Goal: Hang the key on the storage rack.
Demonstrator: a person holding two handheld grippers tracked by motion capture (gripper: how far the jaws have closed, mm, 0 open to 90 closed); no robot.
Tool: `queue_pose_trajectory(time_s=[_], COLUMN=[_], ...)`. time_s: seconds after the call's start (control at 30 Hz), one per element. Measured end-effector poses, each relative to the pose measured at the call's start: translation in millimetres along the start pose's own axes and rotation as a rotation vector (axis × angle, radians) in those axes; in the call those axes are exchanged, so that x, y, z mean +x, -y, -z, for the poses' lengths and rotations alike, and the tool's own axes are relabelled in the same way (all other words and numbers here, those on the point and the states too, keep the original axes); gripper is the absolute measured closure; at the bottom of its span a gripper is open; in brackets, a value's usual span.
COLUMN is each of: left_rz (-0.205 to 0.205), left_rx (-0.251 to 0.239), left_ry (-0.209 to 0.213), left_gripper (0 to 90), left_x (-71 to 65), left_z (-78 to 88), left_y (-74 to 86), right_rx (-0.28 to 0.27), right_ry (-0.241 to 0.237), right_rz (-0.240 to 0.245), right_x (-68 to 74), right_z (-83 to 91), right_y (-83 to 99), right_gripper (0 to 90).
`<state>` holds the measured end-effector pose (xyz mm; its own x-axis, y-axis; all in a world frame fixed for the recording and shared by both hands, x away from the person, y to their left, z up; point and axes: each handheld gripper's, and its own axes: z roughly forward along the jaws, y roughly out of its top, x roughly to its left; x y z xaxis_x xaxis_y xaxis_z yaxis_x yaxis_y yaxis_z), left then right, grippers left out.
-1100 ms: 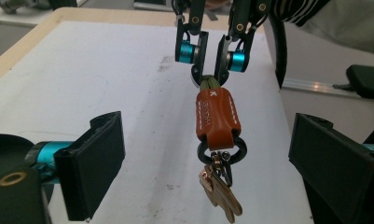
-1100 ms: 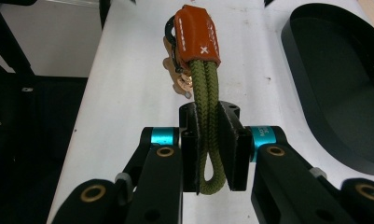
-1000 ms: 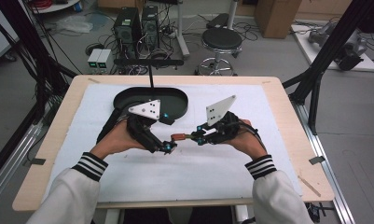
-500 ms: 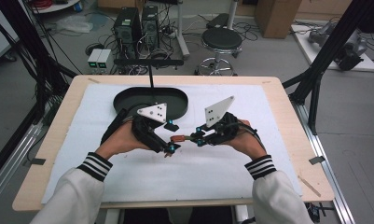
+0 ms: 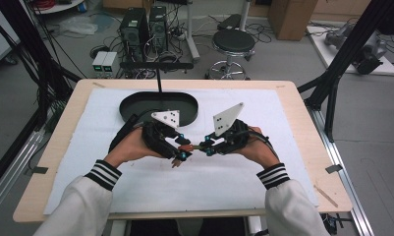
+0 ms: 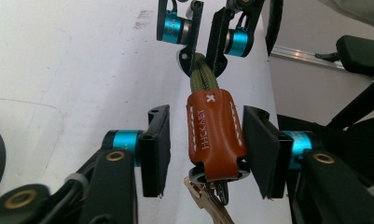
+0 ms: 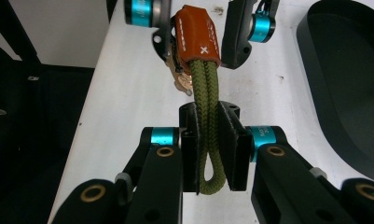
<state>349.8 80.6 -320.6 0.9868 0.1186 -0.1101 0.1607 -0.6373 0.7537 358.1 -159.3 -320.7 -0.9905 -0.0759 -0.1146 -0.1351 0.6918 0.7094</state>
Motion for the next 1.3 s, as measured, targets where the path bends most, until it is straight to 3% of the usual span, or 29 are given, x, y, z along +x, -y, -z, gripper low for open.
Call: queue_pose_trajectory(time_s=[0.2,0.47,0.53,0.63,0.7,0.73,0.77,0.83,1.07,1.2,1.23,1.27,1.3], left_rz=[0.008,-0.013,-0.017,-0.021,-0.021,-0.024,-0.017,-0.015,-0.018,-0.008,-0.009,-0.009,0.006], left_rx=[0.021,0.028,0.026,0.016,0.010,0.006,-0.005,-0.013,-0.059,-0.133,-0.169,-0.169,-0.207], left_ry=[-0.023,-0.049,-0.053,-0.068,-0.074,-0.080,-0.085,-0.099,-0.157,-0.230,-0.278,-0.278,-0.323], left_gripper=[67.4,70.5,70.7,70.8,70.8,70.8,70.8,70.8,70.8,70.9,70.9,70.9,71.0], left_x=[-2.4,-5.2,-5.2,-5.5,-5.9,-5.7,-5.8,-5.3,-3.8,-1.9,-0.1,-0.1,1.9], left_z=[-1.1,-0.2,0.0,1.5,2.1,3.1,3.5,6.5,16.7,26.7,34.6,34.6,42.5], left_y=[-2.0,-3.3,-3.2,-3.2,-3.1,-3.3,-3.2,-2.7,0.1,6.3,11.0,11.0,15.5], right_rx=[0.009,0.000,-0.002,-0.032,-0.042,-0.042,-0.095,-0.156,-0.232,-0.304,-0.322,-0.337,-0.350], right_ry=[0.005,0.013,0.014,0.059,0.147,0.147,0.199,0.190,0.241,0.328,0.354,0.375,0.395], right_rz=[-0.004,0.005,0.010,-0.028,-0.064,-0.064,-0.103,-0.139,-0.188,-0.286,-0.306,-0.322,-0.342], right_x=[-0.2,-1.1,-0.9,-0.7,0.5,0.5,-0.6,-1.8,0.4,7.8,10.2,12.6,15.3], right_z=[0.0,0.0,-0.1,-1.6,-4.2,-4.2,-2.5,2.1,15.1,23.2,24.9,26.5,28.0], right_y=[0.1,0.6,0.6,2.0,3.6,3.6,5.3,7.0,16.3,35.9,42.5,48.0,53.6], right_gripper=[79.6,78.7,74.5,28.1,0.0,0.0,0.3,0.3,0.2,0.2,0.3,0.2,0.3])
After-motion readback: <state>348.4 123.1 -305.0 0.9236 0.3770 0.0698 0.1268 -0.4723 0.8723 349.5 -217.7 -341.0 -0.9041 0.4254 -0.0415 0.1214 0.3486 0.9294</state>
